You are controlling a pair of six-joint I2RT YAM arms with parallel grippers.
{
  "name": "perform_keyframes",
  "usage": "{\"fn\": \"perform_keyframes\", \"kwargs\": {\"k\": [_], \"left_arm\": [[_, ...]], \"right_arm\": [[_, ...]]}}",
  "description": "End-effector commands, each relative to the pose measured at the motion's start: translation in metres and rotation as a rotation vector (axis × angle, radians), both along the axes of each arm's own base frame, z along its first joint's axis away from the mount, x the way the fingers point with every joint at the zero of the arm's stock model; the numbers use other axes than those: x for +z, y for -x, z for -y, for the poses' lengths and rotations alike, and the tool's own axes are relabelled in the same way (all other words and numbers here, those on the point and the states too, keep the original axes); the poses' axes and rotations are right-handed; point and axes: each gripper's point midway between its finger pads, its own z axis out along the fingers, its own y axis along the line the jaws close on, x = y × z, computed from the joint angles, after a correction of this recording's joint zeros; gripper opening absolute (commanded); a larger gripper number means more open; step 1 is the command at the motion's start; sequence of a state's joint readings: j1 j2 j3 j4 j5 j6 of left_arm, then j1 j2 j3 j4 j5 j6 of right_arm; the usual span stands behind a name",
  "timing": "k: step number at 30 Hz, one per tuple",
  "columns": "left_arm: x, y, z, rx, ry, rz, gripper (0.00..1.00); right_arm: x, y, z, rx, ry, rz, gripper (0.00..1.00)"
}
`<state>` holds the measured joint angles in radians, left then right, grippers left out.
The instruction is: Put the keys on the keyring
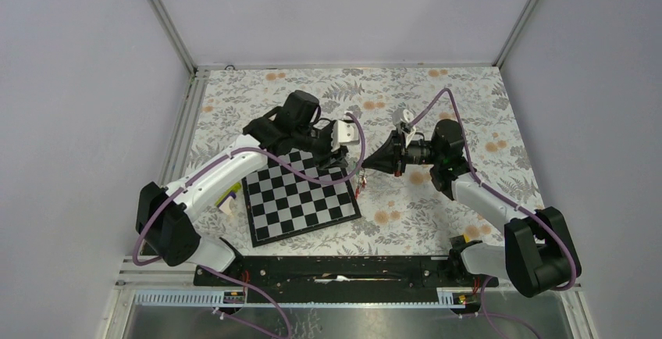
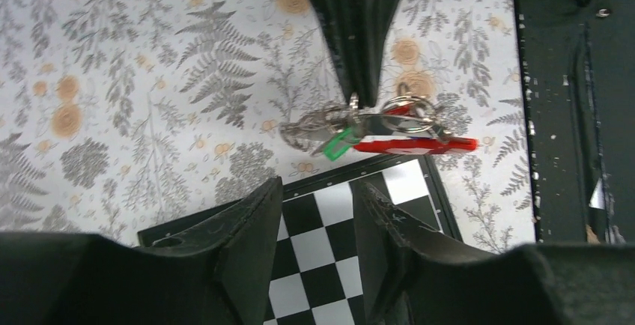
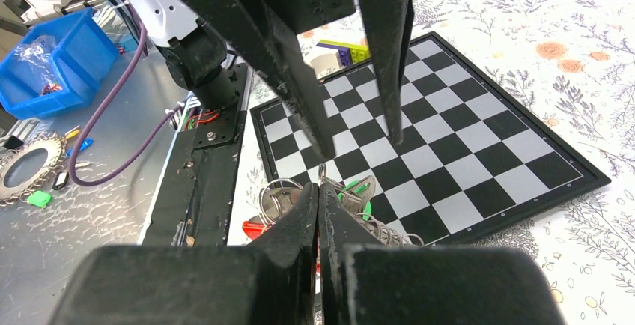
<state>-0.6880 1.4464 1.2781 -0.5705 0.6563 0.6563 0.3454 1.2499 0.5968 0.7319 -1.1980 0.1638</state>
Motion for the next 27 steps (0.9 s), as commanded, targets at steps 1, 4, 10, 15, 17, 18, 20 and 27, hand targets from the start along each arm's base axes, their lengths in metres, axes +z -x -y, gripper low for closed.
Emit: {"fn": "perform_keyframes", "kwargs": {"k": [1, 4, 10, 15, 17, 18, 20, 27], "left_arm": [[0.020, 0.015, 0.013, -0.131, 0.111, 0.043, 0.46], [0.015, 0.016, 0.017, -0.148, 0.122, 0.035, 0.47], [0.009, 0.011, 0.023, -0.167, 0.129, 0.032, 0.48], [0.000, 0.010, 0.027, -0.187, 0.121, 0.021, 0.47], [-0.005, 0.010, 0.028, -0.193, 0.115, 0.013, 0.45], [-0.006, 0.009, 0.028, -0.196, 0.116, 0.012, 0.44], [-0.009, 0.010, 0.030, -0.202, 0.114, -0.001, 0.40], [-0.017, 0.016, 0.032, -0.229, 0.124, -0.054, 0.05]], "right_arm": [[0.023, 0.002, 0.001, 0.022, -0.043, 0.092, 0.00], [0.022, 0.002, 0.001, 0.024, -0.042, 0.087, 0.00], [0.020, 0.002, 0.002, 0.024, -0.039, 0.080, 0.00], [0.019, 0.002, 0.002, 0.025, -0.038, 0.076, 0.00], [0.019, 0.001, 0.003, 0.023, -0.038, 0.078, 0.00], [0.019, 0.001, 0.003, 0.023, -0.037, 0.076, 0.00], [0.018, 0.000, 0.003, 0.021, -0.036, 0.074, 0.00], [0.017, -0.001, 0.005, 0.014, -0.035, 0.076, 0.00]]}}
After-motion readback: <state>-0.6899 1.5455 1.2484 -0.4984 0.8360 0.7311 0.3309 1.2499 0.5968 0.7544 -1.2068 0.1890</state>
